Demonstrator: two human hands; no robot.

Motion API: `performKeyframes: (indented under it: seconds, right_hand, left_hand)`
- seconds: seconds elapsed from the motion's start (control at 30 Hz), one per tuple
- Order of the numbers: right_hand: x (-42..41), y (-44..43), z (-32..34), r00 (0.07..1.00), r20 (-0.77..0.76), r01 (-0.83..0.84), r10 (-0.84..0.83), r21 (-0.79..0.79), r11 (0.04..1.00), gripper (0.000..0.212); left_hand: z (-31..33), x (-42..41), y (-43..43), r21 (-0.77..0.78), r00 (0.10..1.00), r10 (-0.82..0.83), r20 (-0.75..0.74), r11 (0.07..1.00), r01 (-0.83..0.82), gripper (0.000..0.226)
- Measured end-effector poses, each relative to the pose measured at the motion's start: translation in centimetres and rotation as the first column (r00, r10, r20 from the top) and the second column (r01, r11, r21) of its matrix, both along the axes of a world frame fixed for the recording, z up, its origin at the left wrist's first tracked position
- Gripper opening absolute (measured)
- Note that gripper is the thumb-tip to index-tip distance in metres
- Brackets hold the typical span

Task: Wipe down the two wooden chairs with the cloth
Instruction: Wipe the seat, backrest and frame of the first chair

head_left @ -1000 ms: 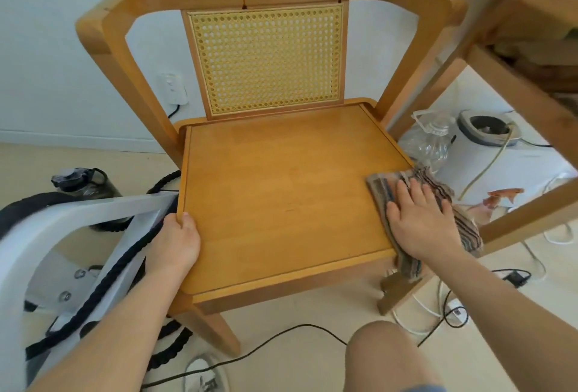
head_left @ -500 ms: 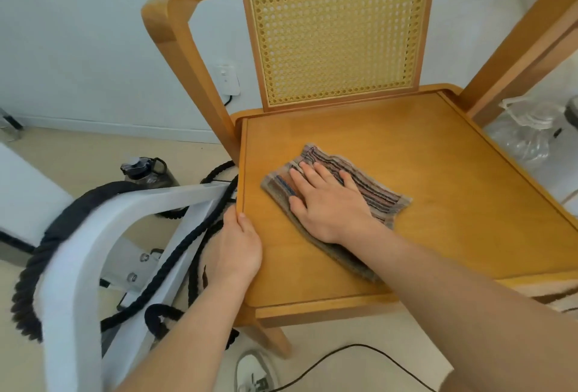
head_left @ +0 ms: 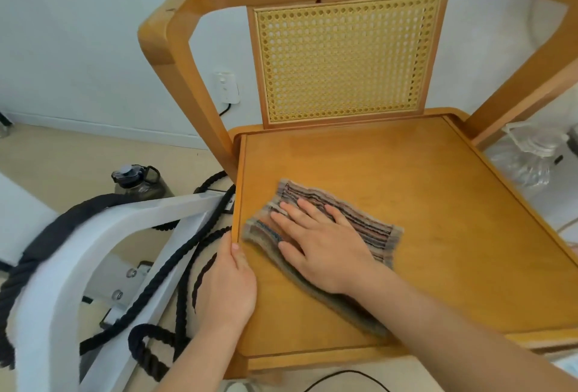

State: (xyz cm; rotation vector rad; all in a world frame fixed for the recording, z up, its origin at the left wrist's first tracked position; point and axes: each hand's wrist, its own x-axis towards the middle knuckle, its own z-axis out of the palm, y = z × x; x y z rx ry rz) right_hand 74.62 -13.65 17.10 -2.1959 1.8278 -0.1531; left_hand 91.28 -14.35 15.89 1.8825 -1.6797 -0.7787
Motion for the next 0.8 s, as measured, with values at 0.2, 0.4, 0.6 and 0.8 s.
performKeyframes:
  seconds: [0.2, 0.4, 0.6, 0.8]
  right_hand:
    - [1.1, -9.6, -0.6, 0.999, -0.034, 0.018, -0.018, -0.003, 1.000, 0.059]
    - [2.7, -14.6, -0.8, 0.987, -0.025, 0.159, -0.159, -0.005, 0.987, 0.058]
    - [1.1, -9.8, -0.8, 0.972, -0.068, -0.228, 0.226, -0.033, 0.973, 0.057]
    - [-2.2, -17.4, -0.4, 0.990, -0.136, -0.027, 0.026, -0.004, 1.000, 0.060]
  left_hand:
    - [-0.3, -0.2, -0.4, -0.007, 0.995, -0.013, 0.098, 1.000, 0.014, 0.030]
    - [-0.3, -0.5, -0.5, -0.033, 0.987, -0.004, 0.161, 0.999, 0.009, 0.026]
    - [-0.2, -0.4, -0.1, -0.041, 0.982, -0.009, 0.191, 0.999, 0.018, 0.029]
    - [-0.1, -0.8, -0.3, -0.040, 0.962, -0.002, 0.274, 0.999, 0.013, 0.023]
